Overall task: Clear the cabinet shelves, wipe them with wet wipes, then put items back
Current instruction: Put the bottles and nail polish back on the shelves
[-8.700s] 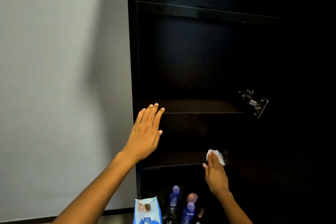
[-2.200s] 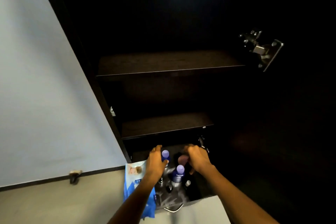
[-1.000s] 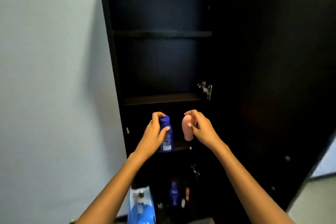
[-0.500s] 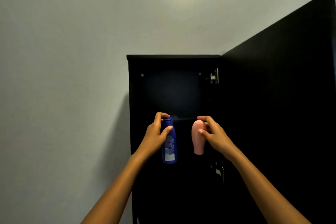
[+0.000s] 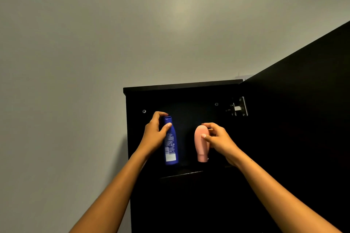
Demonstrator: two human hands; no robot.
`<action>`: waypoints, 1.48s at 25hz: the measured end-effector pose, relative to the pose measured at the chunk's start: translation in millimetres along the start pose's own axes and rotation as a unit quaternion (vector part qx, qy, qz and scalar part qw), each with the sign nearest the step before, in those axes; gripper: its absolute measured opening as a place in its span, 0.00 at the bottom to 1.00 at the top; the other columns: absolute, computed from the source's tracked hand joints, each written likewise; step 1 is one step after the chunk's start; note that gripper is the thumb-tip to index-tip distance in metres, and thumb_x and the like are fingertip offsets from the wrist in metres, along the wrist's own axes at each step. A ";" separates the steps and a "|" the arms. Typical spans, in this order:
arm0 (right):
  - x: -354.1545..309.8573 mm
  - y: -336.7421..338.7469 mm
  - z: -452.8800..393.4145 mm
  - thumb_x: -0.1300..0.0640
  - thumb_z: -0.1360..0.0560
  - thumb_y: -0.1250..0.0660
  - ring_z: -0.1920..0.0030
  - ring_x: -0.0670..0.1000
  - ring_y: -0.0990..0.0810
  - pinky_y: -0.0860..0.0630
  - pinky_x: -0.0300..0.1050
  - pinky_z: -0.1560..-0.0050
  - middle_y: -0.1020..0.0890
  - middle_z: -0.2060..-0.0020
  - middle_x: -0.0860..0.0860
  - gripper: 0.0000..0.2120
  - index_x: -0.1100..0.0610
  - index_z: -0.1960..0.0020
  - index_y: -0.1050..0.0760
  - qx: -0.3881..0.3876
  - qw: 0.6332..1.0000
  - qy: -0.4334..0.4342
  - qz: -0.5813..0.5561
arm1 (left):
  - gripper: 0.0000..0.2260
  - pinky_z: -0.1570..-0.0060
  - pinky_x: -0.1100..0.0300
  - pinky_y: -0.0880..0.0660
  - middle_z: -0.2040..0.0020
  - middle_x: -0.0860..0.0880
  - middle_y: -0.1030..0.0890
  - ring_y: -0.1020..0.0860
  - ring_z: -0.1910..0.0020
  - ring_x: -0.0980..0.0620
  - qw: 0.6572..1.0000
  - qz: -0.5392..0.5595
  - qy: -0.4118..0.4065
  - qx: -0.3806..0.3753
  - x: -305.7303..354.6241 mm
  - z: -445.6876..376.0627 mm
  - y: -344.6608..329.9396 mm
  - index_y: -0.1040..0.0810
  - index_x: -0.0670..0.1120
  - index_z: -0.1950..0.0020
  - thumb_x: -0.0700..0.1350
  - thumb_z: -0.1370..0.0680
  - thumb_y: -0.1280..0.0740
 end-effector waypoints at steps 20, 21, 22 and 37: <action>58.6 -31.9 -2.4 0.63 0.28 0.30 0.59 0.43 0.22 0.21 0.36 0.63 0.26 0.58 0.42 0.28 0.57 0.31 0.37 -0.102 0.991 -0.084 -0.023 | 0.19 0.56 0.55 0.23 0.56 0.43 0.20 0.20 0.61 0.50 0.963 0.218 0.157 0.000 -74.8 0.0 -50.8 0.37 0.45 0.44 0.33 0.28 0.32; 60.3 -32.1 -1.3 0.63 0.28 0.30 0.59 0.44 0.22 0.20 0.37 0.62 0.25 0.58 0.43 0.28 0.58 0.31 0.37 -0.106 0.989 -0.095 -0.026 | 0.18 0.57 0.54 0.22 0.58 0.42 0.19 0.19 0.63 0.49 0.949 0.256 0.182 -0.016 -78.5 1.0 -57.0 0.38 0.43 0.44 0.32 0.28 0.35; 60.7 -32.5 0.3 0.63 0.28 0.31 0.59 0.45 0.21 0.20 0.37 0.61 0.25 0.58 0.43 0.27 0.59 0.31 0.36 -0.112 0.988 -0.104 -0.025 | 0.17 0.57 0.53 0.23 0.59 0.42 0.19 0.19 0.63 0.48 0.936 0.286 0.202 -0.025 -81.8 2.3 -61.8 0.38 0.41 0.45 0.33 0.28 0.35; 69.8 -22.3 5.0 0.64 0.31 0.27 0.60 0.44 0.21 0.25 0.30 0.68 0.23 0.59 0.48 0.30 0.62 0.32 0.35 -0.155 0.975 -0.157 0.007 | 0.17 0.62 0.62 0.23 0.53 0.52 0.20 0.21 0.56 0.57 0.966 0.140 0.188 -0.110 -87.2 44.6 -46.3 0.30 0.52 0.50 0.39 0.31 0.27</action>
Point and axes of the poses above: each hand's wrist, its own z-axis away from the middle knuckle, its own y-axis out of the back of the hand, x = y × z, the point moved 8 cm from there along -z, towards the middle knuckle
